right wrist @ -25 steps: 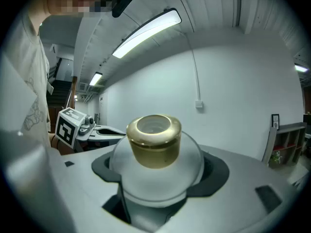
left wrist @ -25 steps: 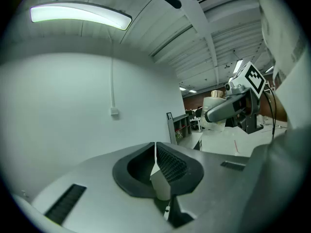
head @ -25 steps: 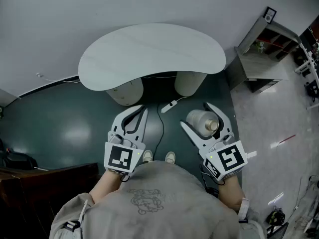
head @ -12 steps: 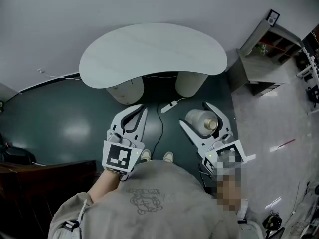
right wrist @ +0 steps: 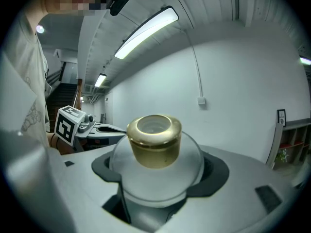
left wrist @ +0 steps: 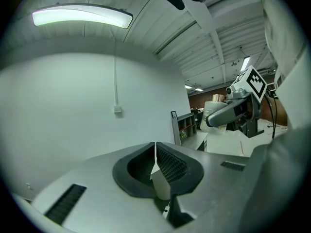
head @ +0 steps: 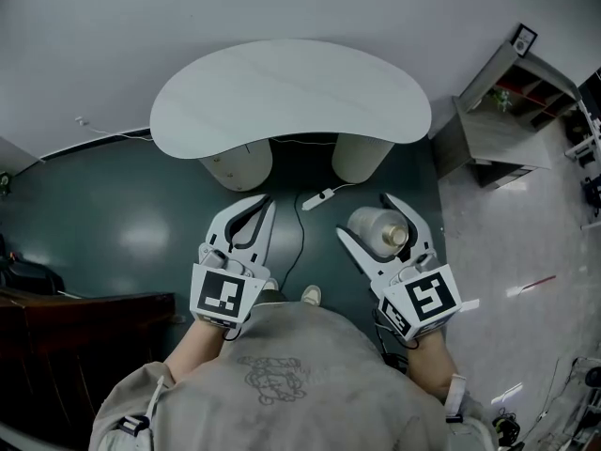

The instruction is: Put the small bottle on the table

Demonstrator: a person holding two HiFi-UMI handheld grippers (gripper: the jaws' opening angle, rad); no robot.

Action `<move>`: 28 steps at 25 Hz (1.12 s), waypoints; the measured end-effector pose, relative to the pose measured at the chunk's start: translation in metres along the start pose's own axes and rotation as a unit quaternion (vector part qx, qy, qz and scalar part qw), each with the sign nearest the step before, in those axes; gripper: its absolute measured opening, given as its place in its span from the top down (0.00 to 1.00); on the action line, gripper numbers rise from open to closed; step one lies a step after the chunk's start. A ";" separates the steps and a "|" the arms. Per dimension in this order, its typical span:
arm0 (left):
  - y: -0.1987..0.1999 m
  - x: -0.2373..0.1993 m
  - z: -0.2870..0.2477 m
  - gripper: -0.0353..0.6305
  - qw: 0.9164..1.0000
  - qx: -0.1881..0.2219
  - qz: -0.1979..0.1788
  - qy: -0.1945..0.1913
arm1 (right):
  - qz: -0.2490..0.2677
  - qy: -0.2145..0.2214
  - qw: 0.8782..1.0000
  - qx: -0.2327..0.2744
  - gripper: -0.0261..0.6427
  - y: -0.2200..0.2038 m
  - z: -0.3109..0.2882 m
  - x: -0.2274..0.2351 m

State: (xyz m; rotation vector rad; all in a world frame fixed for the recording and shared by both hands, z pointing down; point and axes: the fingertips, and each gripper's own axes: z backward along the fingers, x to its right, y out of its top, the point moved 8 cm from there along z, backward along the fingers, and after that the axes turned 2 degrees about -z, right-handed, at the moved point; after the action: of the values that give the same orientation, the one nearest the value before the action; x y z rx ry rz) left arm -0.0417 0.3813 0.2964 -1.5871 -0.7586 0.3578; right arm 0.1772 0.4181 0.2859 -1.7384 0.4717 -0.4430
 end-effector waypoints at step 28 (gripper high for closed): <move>-0.027 -0.046 -0.061 0.91 0.999 0.018 -0.017 0.034 | 0.025 0.040 0.999 -0.005 0.45 -0.017 -0.079 0.042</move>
State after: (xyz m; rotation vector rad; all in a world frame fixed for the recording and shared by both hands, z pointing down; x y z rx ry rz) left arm -0.0442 0.3052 0.3239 -1.5439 -0.7219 0.2901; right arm 0.1724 0.3345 0.3209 -1.7194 0.5751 -0.4765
